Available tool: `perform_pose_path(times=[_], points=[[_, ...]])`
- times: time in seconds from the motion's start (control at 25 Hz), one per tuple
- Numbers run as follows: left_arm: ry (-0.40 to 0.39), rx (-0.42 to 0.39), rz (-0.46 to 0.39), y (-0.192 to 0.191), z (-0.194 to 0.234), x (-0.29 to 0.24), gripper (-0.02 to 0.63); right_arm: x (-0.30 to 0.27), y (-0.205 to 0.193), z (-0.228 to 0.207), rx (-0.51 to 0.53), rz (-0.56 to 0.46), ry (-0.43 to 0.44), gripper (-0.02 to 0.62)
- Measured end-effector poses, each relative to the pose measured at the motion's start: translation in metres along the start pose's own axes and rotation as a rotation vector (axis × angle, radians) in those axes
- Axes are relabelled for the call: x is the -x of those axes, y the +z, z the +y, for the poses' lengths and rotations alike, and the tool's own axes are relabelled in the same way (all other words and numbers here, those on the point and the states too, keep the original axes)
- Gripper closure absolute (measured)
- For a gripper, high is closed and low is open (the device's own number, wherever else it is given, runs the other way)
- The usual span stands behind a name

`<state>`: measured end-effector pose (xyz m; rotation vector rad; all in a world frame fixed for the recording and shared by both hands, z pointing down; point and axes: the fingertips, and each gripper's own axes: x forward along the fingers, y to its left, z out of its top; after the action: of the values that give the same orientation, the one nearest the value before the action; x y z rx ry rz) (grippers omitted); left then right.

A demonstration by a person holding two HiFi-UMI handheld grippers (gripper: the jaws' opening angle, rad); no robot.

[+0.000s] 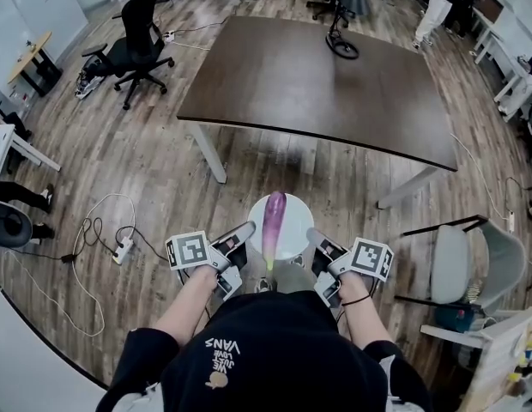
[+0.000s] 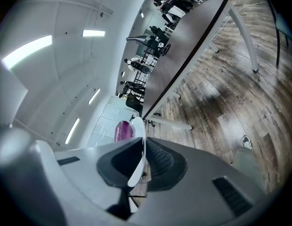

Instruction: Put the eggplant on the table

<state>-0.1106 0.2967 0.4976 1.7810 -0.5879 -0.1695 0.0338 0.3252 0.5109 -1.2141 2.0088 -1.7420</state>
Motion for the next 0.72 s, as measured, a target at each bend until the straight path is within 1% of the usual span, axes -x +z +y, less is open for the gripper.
perform_pose_path(times=[0.12, 0.2, 0.36, 0.48, 0.56, 0.64, 0.68, 0.72], points=[[-0.009, 0.036, -0.011, 0.004, 0.001, -0.006, 0.580, -0.006, 0.005, 0.001, -0.026, 0.001, 0.017, 0.565], [-0.010, 0.044, -0.022, 0.013, 0.003, -0.014, 0.580, -0.014, 0.016, -0.001, -0.011, 0.008, 0.020, 0.565], [0.008, 0.015, -0.041, 0.036, 0.013, -0.034, 0.580, -0.033, 0.045, -0.003, -0.010, 0.026, 0.028, 0.565], [-0.001, 0.067, -0.061, 0.049, 0.015, -0.052, 0.580, -0.044, 0.067, -0.010, 0.017, 0.041, 0.012, 0.565], [0.006, 0.060, -0.067, 0.060, 0.018, -0.064, 0.580, -0.050, 0.083, -0.014, 0.023, 0.049, 0.008, 0.565], [0.025, 0.023, -0.065, 0.073, 0.021, -0.077, 0.580, -0.058, 0.101, -0.016, 0.025, 0.058, 0.010, 0.565], [0.021, 0.025, -0.068, 0.079, 0.020, -0.085, 0.580, -0.062, 0.111, -0.017, 0.028, 0.063, 0.014, 0.565], [0.007, 0.047, -0.077, 0.084, 0.018, -0.094, 0.580, -0.066, 0.121, -0.017, 0.028, 0.068, 0.019, 0.565]])
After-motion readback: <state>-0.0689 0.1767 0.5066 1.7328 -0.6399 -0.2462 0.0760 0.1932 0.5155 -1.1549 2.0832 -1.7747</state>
